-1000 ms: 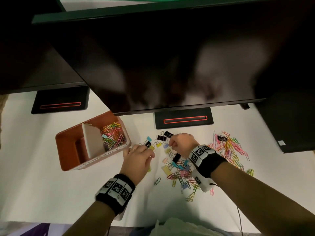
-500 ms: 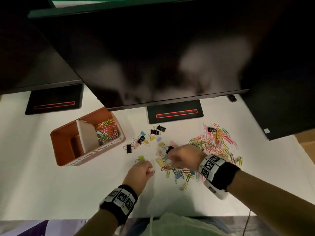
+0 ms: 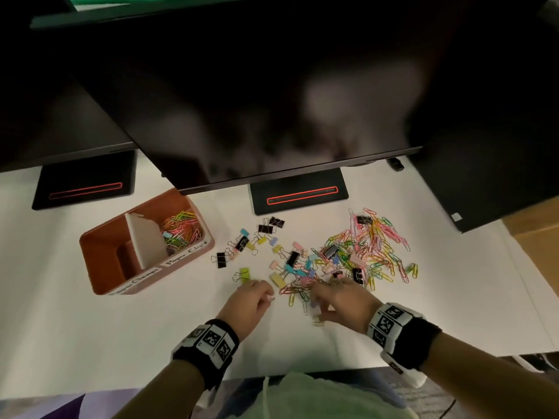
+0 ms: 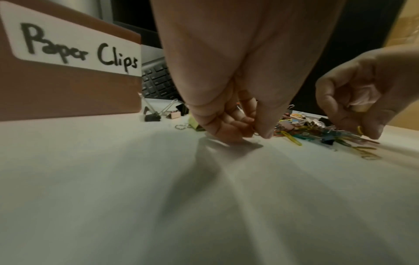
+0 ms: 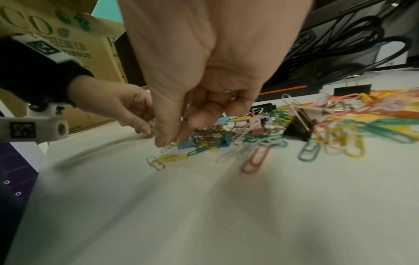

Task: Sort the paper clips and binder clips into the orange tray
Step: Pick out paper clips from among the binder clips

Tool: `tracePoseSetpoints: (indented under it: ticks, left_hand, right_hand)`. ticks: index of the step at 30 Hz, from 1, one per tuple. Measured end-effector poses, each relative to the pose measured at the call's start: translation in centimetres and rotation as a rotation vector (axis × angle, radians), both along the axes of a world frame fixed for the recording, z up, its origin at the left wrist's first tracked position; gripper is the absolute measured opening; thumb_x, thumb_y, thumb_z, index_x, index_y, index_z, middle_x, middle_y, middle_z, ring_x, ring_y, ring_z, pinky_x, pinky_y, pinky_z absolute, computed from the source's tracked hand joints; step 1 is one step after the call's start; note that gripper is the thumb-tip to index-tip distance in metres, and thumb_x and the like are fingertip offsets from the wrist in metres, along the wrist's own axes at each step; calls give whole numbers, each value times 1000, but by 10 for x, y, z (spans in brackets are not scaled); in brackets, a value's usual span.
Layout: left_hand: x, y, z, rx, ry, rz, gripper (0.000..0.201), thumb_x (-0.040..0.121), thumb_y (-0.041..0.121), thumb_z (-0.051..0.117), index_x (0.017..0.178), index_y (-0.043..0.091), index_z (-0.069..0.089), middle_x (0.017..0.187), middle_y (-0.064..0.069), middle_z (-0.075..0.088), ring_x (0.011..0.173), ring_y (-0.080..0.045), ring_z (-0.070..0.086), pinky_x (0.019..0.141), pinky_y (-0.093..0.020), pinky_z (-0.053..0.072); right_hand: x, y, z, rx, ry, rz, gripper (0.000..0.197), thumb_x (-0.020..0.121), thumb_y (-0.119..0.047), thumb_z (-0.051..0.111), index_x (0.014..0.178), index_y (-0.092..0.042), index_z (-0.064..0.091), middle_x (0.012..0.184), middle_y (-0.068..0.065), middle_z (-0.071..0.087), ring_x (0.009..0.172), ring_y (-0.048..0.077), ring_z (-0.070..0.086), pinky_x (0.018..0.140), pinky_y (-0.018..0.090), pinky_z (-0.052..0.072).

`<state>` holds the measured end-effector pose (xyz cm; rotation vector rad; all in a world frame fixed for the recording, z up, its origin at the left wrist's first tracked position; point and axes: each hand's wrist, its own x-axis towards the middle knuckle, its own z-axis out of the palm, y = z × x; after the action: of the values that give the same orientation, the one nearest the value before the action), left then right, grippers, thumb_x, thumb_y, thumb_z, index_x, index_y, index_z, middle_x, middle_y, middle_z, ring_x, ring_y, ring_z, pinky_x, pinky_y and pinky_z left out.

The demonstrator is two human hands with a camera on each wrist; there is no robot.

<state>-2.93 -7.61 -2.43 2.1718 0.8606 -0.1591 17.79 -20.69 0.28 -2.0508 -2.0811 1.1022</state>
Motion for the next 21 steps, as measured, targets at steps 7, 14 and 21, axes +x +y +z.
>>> tracePoseSetpoints:
  ticks: [7, 14, 21]
  left_hand:
    - [31, -17, -4, -53, -38, 61, 38, 82, 17, 66, 118, 17, 56, 83, 3, 55, 76, -13, 53, 74, -25, 46]
    - [44, -14, -8, 83, -43, 77, 21, 86, 15, 60, 107, 15, 63, 100, -3, 56, 87, -18, 57, 77, -23, 45]
    - [41, -3, -12, 107, -29, 110, 13, 87, 6, 57, 95, 9, 66, 98, -3, 49, 88, -16, 53, 84, -27, 48]
  right_hand:
    - [0, -14, -16, -30, -63, 105, 32, 90, -32, 56, 121, -26, 51, 104, -3, 69, 101, 21, 61, 99, 33, 32]
    - [2, 3, -22, 28, -54, -21, 23, 91, -32, 52, 111, -26, 63, 111, -1, 62, 103, 21, 57, 93, 33, 40]
    - [10, 15, -22, 87, -186, 32, 26, 94, -31, 47, 107, -18, 65, 112, 3, 59, 102, 27, 57, 89, 37, 39]
